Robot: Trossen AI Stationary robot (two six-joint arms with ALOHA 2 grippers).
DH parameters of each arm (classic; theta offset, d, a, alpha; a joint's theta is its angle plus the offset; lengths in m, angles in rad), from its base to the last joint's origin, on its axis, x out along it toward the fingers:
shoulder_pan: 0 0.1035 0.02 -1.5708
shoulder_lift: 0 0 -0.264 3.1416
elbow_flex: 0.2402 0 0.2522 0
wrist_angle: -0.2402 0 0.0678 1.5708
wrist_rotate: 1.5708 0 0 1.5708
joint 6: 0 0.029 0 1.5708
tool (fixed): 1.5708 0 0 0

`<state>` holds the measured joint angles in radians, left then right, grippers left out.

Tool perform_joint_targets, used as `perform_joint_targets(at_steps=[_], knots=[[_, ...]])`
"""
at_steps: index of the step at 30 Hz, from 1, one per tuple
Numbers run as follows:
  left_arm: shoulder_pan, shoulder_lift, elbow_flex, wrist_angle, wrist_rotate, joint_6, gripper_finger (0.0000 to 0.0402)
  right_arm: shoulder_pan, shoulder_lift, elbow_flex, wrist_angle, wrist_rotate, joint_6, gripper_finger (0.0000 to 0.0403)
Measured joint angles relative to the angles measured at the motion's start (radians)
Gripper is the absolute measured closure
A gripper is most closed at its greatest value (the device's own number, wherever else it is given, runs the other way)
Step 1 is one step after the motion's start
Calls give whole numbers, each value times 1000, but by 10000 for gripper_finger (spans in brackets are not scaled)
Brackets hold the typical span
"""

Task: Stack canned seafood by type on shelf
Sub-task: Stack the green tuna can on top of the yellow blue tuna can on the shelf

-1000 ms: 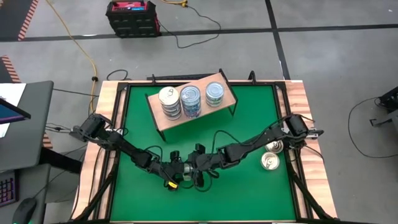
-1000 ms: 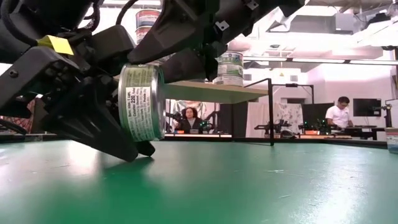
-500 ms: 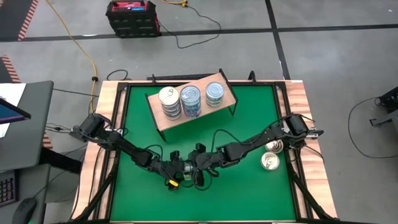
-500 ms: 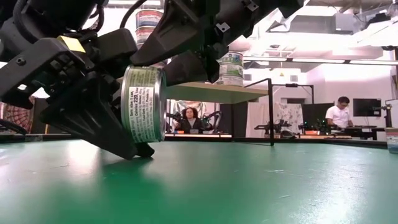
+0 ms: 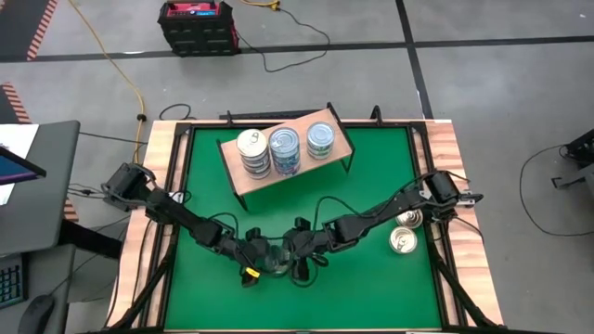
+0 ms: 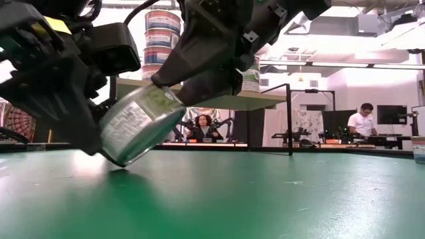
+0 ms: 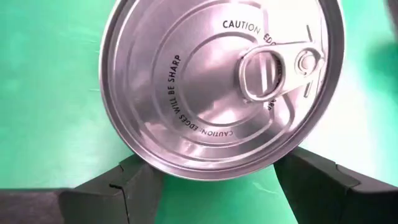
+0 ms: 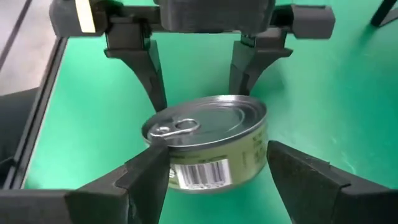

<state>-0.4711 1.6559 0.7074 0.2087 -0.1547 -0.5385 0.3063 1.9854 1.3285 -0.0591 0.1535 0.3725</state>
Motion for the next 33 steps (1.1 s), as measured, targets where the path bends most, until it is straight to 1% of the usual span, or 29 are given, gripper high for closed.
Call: perform_joint_targets(at_steps=[2, 6, 12, 18, 20, 23, 27, 29, 31, 33], knots=[[0, -1, 0, -4, -32, 3, 125, -1, 0, 0, 0, 6, 1, 111], [0, -1, 0, -3, -25, 10, 124, -1, 0, 0, 10, 7, 3, 111], [-1, -1, 0, 29, -40, 51, 124, -12, -7, 1, 93, 10, -9, 111], [-1, -1, 0, 29, -190, 105, 124, -14, -8, 2, 130, -6, -32, 111], [-1, -1, 0, 39, -209, 115, 124, -14, -9, 2, 132, -5, -34, 111], [-1, -1, 0, 63, -198, 117, 124, -17, -9, 2, 151, -13, -34, 111], [0, -3, 1, 70, -149, 112, 124, -25, -5, 2, 201, -40, -30, 111], [0, -4, 3, 71, -162, 112, 124, -25, -5, 2, 219, -51, -26, 111], [0, -5, 4, 78, -175, 112, 124, -25, -5, 2, 223, -56, 10, 111], [1, -5, 4, 86, -176, 119, 124, -25, -5, 2, 198, -61, -2, 111]])
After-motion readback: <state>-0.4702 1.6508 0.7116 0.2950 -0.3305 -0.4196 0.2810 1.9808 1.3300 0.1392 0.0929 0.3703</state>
